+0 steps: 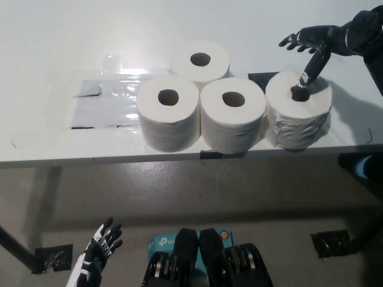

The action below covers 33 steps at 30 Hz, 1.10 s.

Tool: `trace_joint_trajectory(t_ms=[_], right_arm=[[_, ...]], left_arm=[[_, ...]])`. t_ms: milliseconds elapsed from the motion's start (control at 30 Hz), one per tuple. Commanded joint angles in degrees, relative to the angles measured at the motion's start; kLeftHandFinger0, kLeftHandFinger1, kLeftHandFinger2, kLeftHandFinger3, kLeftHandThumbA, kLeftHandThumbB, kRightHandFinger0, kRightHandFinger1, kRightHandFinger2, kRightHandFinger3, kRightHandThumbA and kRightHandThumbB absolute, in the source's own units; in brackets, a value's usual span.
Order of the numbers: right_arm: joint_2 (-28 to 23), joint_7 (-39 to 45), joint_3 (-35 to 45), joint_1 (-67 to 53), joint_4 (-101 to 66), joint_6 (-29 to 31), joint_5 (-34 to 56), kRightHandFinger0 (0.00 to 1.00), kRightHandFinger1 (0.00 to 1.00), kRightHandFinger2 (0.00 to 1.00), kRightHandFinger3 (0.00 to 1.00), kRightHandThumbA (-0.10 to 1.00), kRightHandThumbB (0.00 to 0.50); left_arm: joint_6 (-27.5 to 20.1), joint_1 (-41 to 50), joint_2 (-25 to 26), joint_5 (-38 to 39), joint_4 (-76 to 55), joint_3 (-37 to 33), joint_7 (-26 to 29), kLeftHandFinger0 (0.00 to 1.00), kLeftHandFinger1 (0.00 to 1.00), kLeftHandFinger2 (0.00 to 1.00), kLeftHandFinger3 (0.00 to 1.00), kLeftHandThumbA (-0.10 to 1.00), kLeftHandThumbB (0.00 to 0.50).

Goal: A few rolls of toilet paper are kept infront of the robot and the robot uses its right hand to lift one of the rolls and and places it on top of the other rolls to stack it.

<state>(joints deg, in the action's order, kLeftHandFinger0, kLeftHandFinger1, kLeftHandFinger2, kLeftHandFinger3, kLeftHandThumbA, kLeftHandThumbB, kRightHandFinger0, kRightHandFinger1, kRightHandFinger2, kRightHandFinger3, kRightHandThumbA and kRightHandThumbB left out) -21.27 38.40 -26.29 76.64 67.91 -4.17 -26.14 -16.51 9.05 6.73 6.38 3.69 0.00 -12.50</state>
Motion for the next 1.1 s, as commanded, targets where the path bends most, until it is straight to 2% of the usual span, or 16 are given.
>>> trace_joint_trajectory(t_ms=[0,33,100,300,633,800,1067], right_arm=[[-0.6,-0.6,0.4,2.9,0.8,2.3,0.3,1.00,1.00,1.00,1.00,1.00,0.262],[-0.6,-1.0,0.2,2.8,0.8,2.0,0.0,1.00,1.00,1.00,1.00,1.00,0.272],[-0.5,-0.9,-0.1,2.8,1.0,1.8,-0.3,1.00,1.00,1.00,1.00,1.00,0.258],[-0.7,-1.8,-1.3,2.7,0.6,0.7,-1.6,1.00,1.00,1.00,1.00,1.00,0.286],[-0.3,-1.9,-1.9,2.8,1.7,0.8,-2.1,1.00,1.00,1.00,1.00,1.00,0.253],[1.1,-3.5,-4.0,3.3,4.3,2.2,-3.8,1.00,1.00,1.00,1.00,1.00,0.266],[3.8,-6.0,-5.0,3.4,7.4,-0.9,-4.6,1.00,1.00,1.00,1.00,0.99,0.353]], left_arm=[[-0.9,0.1,0.4,0.3,-1.5,0.2,0.3,1.00,1.00,1.00,1.00,1.00,0.244],[-0.9,0.0,0.4,0.4,-1.4,0.3,0.3,1.00,1.00,1.00,1.00,1.00,0.243],[-0.8,0.1,0.2,0.7,-1.6,0.3,0.3,1.00,1.00,1.00,1.00,1.00,0.244],[-0.6,0.1,0.4,0.5,-2.0,0.4,0.4,1.00,1.00,1.00,1.00,1.00,0.246],[-1.0,0.0,0.2,0.2,-1.7,0.3,0.5,1.00,1.00,1.00,1.00,1.00,0.244],[-0.5,0.1,0.4,0.3,-2.2,0.6,0.6,1.00,1.00,1.00,1.00,1.00,0.251],[-1.1,-0.1,0.2,0.4,-1.9,0.7,0.7,1.00,1.00,1.00,1.00,1.00,0.262]])
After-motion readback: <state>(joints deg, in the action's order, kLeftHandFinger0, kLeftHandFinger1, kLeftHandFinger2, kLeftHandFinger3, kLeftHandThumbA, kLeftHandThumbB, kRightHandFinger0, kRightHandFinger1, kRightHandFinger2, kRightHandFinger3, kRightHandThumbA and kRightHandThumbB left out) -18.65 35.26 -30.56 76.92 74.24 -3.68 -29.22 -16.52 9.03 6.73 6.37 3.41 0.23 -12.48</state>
